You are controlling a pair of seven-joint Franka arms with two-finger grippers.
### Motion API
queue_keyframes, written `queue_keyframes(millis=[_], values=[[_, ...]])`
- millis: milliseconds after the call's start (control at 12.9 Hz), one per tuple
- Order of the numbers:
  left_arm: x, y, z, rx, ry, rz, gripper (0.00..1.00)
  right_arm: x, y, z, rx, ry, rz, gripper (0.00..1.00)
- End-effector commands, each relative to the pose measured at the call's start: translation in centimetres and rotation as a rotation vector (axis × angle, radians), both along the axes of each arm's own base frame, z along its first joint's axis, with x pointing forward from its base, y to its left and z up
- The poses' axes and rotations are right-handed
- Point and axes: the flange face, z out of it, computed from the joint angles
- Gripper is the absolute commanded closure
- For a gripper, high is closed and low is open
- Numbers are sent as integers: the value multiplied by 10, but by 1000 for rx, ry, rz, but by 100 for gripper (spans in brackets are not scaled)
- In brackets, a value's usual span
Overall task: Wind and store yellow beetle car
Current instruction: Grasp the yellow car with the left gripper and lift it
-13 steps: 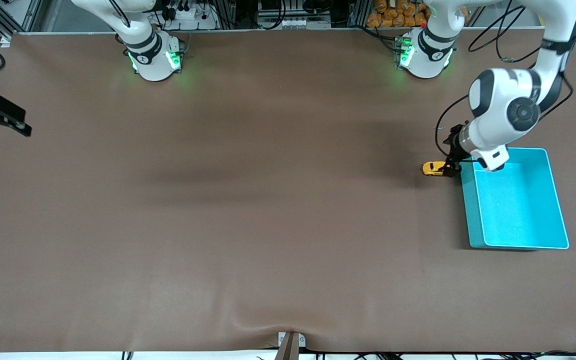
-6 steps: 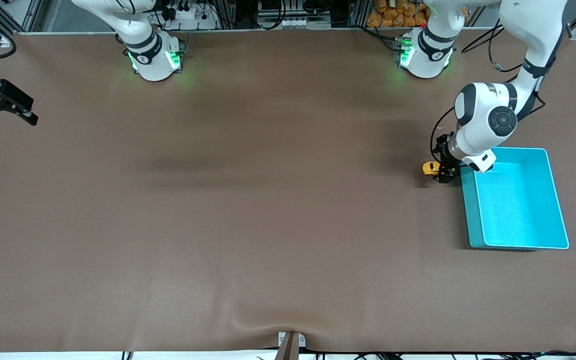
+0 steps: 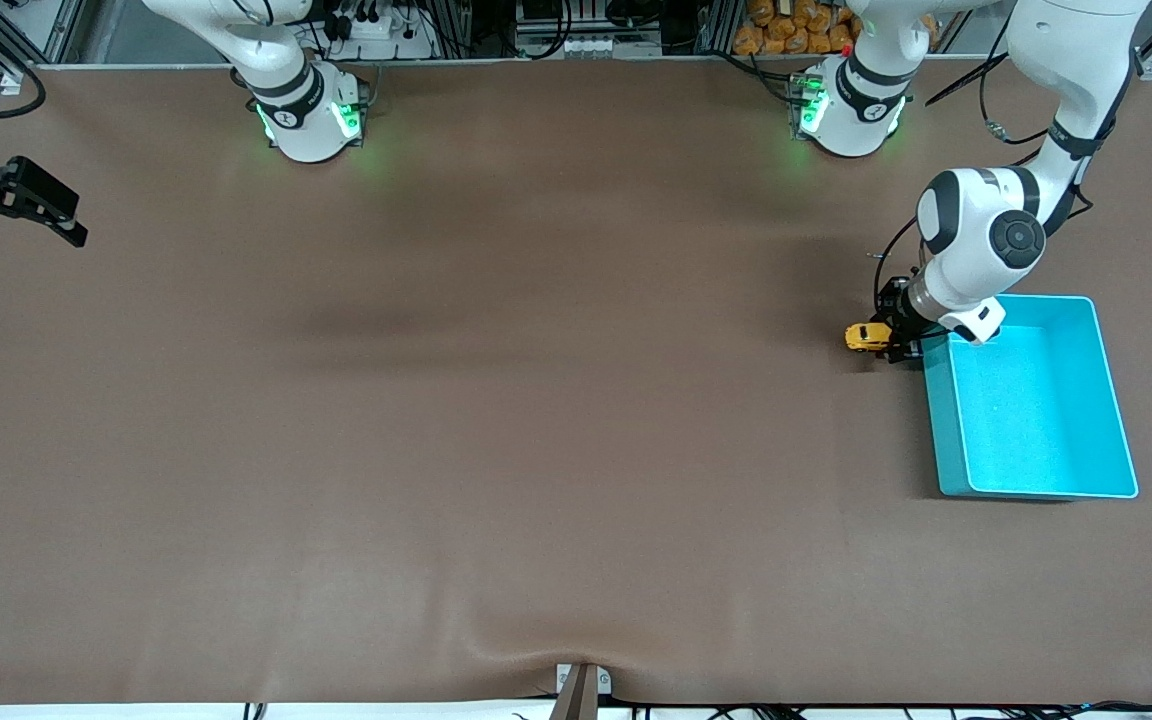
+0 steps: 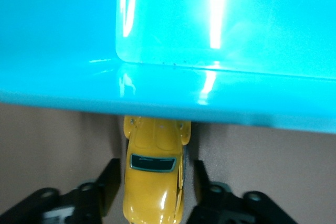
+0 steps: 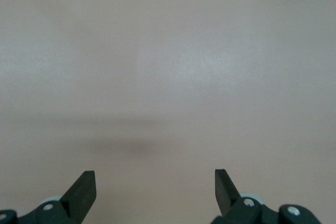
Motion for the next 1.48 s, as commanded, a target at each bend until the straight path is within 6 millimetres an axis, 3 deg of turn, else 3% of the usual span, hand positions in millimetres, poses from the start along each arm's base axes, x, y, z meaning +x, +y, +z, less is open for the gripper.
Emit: queue_keyframes(millis=[0,311,621,854,1087,1243,1398], values=[[4,-7,9,-4,-31,13,100,-4,4,1,7,-12,1,0],[15,-48,46,-9,-68,-61,100,-3,5,1,8,-10,3,0],[71,-48,122,29,-47,-141,100,-2,7,1,8,-12,1,0],[101,-3,148,75,-75,-209,100,-2,7,0,8,-7,0,0],[117,63,167,138,-108,-354,100,-3,7,0,8,-2,7,0],[123,95,165,142,-103,-487,100,-1,13,-2,8,2,19,0],[125,109,151,131,-80,-626,100,0,14,-4,8,4,24,0]])
